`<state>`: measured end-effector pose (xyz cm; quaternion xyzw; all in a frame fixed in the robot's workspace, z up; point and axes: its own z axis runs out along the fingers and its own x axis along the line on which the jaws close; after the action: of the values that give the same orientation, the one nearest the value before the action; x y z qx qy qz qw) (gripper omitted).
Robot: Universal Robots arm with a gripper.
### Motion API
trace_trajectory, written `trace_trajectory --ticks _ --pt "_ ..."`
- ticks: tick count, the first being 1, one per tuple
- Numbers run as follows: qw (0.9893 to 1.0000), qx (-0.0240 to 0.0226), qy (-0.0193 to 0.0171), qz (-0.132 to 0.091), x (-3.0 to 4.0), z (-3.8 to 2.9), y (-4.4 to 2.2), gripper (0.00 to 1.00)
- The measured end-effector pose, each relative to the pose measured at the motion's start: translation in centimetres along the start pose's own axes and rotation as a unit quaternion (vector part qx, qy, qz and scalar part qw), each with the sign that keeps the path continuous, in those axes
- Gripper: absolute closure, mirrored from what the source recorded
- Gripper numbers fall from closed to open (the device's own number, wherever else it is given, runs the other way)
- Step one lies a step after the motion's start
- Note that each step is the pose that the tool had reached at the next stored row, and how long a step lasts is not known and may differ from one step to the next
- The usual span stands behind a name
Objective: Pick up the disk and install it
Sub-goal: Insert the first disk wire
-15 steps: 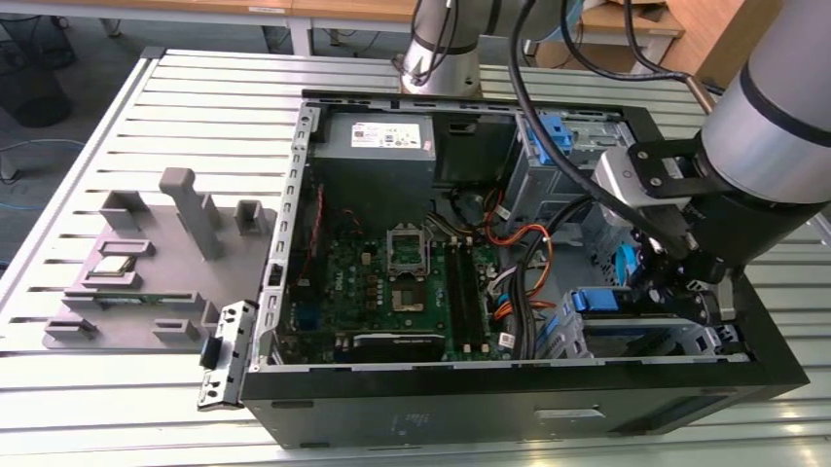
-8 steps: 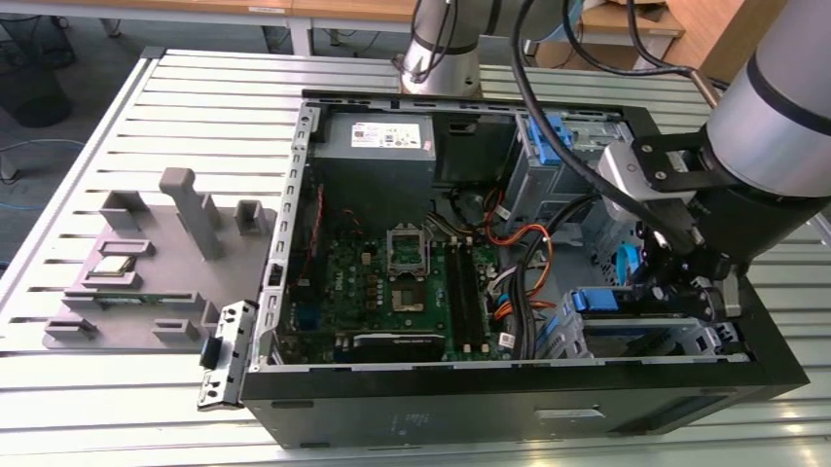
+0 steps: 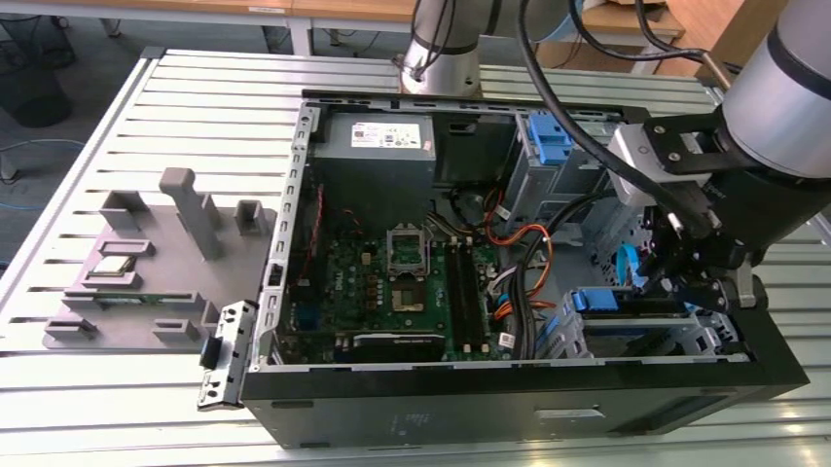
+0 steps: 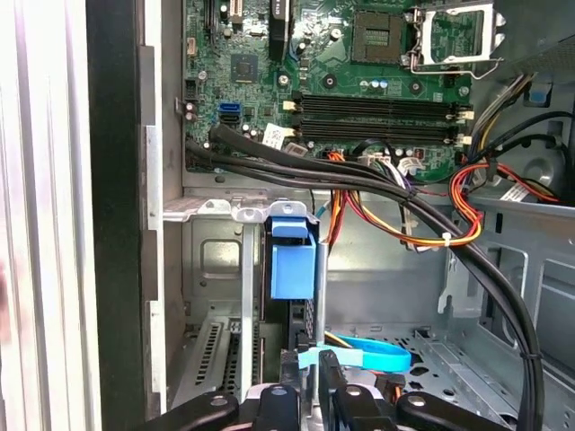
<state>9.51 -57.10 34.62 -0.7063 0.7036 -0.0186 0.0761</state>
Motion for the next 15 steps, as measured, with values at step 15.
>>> trace_trajectory --ticks 15 --pt "0.9978 -0.0667 0.0001 0.005 0.00 0.13 -0.08 0.76"
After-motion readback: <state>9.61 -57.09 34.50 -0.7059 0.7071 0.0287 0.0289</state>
